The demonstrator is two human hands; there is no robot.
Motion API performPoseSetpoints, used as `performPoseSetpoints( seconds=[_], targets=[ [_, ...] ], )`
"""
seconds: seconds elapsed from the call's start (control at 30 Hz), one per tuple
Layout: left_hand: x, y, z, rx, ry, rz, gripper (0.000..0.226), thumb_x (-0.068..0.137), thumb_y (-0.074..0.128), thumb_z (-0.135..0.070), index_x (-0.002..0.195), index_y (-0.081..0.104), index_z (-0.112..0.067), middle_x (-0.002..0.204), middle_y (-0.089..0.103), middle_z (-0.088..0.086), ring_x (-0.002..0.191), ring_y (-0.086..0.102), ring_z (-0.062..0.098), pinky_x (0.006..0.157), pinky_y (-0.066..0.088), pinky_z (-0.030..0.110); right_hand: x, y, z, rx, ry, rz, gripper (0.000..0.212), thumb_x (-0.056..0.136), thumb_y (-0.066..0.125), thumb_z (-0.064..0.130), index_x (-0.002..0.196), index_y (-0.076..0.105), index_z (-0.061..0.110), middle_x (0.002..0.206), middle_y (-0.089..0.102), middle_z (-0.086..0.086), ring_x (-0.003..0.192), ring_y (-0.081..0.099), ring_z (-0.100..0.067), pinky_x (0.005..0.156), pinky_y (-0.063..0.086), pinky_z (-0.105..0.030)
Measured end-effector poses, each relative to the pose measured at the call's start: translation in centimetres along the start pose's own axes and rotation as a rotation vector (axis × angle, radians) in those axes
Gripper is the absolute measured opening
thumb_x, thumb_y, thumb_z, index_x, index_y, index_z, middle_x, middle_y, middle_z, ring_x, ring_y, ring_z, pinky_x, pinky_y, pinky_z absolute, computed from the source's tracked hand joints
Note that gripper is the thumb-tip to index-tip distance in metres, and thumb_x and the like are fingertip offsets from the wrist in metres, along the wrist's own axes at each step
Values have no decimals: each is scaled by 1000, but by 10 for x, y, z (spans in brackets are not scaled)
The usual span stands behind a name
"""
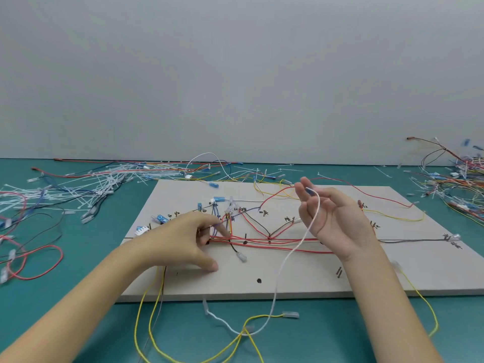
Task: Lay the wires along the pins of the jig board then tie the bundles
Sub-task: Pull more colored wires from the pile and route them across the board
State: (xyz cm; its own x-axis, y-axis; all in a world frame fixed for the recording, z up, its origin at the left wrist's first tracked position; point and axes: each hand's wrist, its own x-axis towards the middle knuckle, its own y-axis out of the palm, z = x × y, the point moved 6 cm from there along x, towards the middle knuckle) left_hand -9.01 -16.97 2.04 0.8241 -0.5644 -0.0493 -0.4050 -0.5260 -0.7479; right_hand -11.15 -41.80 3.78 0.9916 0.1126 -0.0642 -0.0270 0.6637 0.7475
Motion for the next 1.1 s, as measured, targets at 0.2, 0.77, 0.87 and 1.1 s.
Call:
performPoseSetpoints(
  seconds=[0.2,0.77,0.87,1.1],
  targets=[
    [-10,-11,-29,109,131,-314,77,55,73,-59,121,34,-60,119,37,-21,112,41,0,96,35,31,6,0,-3,-111,-127,-49,38,74,62,3,112,58,6,111,72,-11,73,72,-13,67,57,-23],
    [-14,41,-61,-835,74,184,37,91,54,-39,89,77,-10,77,67,3,61,54,7,51,43,18,6,0,-16,-246,-113,-185,26,89,63,15,113,59,6,113,70,-15,76,72,-21,67,59,-29],
    [-6,30,-51,-1098,14,43,39,84,55,-40,90,79,-10,76,68,1,64,60,6,55,51,18,3,14,-28,-283,-14,-77,41,82,65,17,121,56,8,121,67,-13,82,71,-24,64,59,-29],
    [0,17,-42,-1491,6,-80,38,87,54,-36,99,78,-9,88,72,3,77,69,10,68,56,19,-1,40,-53,-540,109,184,56,81,72,25,130,51,8,119,68,-12,88,69,-27,61,57,-27]
  ],
)
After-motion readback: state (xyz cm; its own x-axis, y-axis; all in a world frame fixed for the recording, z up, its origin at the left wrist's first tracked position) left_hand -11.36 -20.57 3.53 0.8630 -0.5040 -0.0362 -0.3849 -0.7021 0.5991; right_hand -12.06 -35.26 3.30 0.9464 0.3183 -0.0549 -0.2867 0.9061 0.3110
